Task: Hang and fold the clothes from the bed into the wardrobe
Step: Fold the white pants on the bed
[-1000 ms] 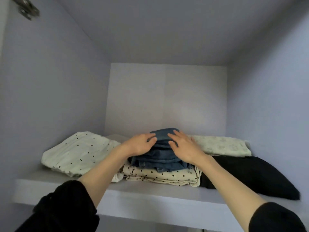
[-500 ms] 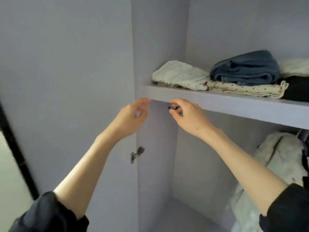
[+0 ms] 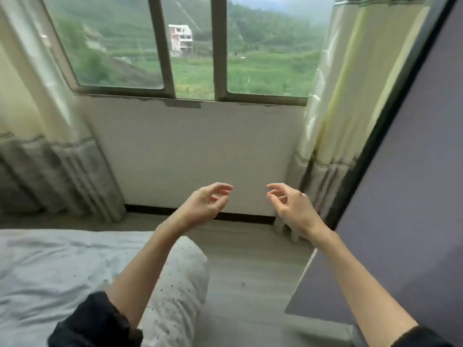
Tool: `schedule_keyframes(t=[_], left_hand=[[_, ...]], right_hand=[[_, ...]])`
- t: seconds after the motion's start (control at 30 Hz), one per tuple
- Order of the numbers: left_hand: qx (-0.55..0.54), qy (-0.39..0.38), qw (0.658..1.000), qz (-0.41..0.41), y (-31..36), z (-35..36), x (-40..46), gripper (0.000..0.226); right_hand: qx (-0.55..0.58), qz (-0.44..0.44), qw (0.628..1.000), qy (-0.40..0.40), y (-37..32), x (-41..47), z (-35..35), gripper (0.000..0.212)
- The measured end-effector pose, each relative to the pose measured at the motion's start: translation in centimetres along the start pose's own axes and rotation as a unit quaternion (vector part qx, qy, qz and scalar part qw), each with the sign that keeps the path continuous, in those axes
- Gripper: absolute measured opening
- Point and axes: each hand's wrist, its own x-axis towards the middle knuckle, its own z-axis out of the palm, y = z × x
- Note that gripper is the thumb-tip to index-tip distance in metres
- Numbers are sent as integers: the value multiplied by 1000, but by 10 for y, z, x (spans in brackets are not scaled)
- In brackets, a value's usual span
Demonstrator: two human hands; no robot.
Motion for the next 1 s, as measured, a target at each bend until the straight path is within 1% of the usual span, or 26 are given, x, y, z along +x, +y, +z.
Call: schedule_keyframes(t=[0.07, 0.13, 0.17, 0.2, 0.27, 0.3, 0.37, 0.4, 0.43, 0.47, 0.57, 0.6, 0.67, 0.77, 0.8, 0.87, 0.93, 1.0], left_hand=[[5, 41, 998, -55, -35, -30, -31, 30], [10, 116, 984, -132, -69, -74, -85, 31], [8, 131, 979, -154, -75, -85, -97, 31], [11, 163, 969, -184, -87, -100, -121, 31], [16, 248, 935, -253, -110, -132, -185, 31], [20, 270, 923, -274, -114, -140, -203, 31], [27, 330, 884, -329, -127, -155, -253, 30], [27, 366, 857, -361, -129, -159, -284, 30], [27, 385, 840, -382, -130, -160, -305, 29], [27, 391, 829, -399, -130, -159, -319, 28], [11, 423, 777, -466, -129, -147, -388, 30], [3, 433, 763, -479, -126, -143, -403, 31], [-9, 464, 727, -506, -123, -134, -457, 31], [-7, 493, 688, -532, -124, -131, -523, 29], [-5, 499, 681, -536, -130, -132, -545, 29], [-11, 503, 671, -544, -147, -137, -582, 29], [-19, 497, 669, -552, -169, -144, -610, 30], [-31, 475, 675, -564, -199, -155, -639, 31]], right_hand=[[8, -45, 998, -52, -32, 16, 34, 29], [17, -101, 986, -128, -79, 32, 92, 30], [23, -120, 983, -138, -91, 37, 105, 30], [33, -143, 975, -167, -115, 38, 128, 30], [47, -202, 948, -242, -166, 31, 190, 30], [52, -222, 938, -262, -179, 26, 207, 30], [55, -272, 903, -328, -215, 8, 247, 31], [49, -303, 878, -367, -234, -8, 272, 31], [47, -322, 861, -391, -245, -19, 288, 31], [52, -335, 848, -407, -251, -28, 299, 30], [56, -389, 787, -476, -279, -80, 346, 31], [53, -398, 770, -496, -283, -93, 357, 32], [51, -420, 725, -543, -303, -142, 384, 33], [45, -450, 677, -581, -327, -199, 413, 34], [43, -454, 668, -588, -335, -216, 424, 34], [37, -454, 662, -595, -349, -244, 450, 35], [23, -449, 665, -597, -359, -265, 477, 35], [9, -437, 674, -595, -370, -288, 514, 35]])
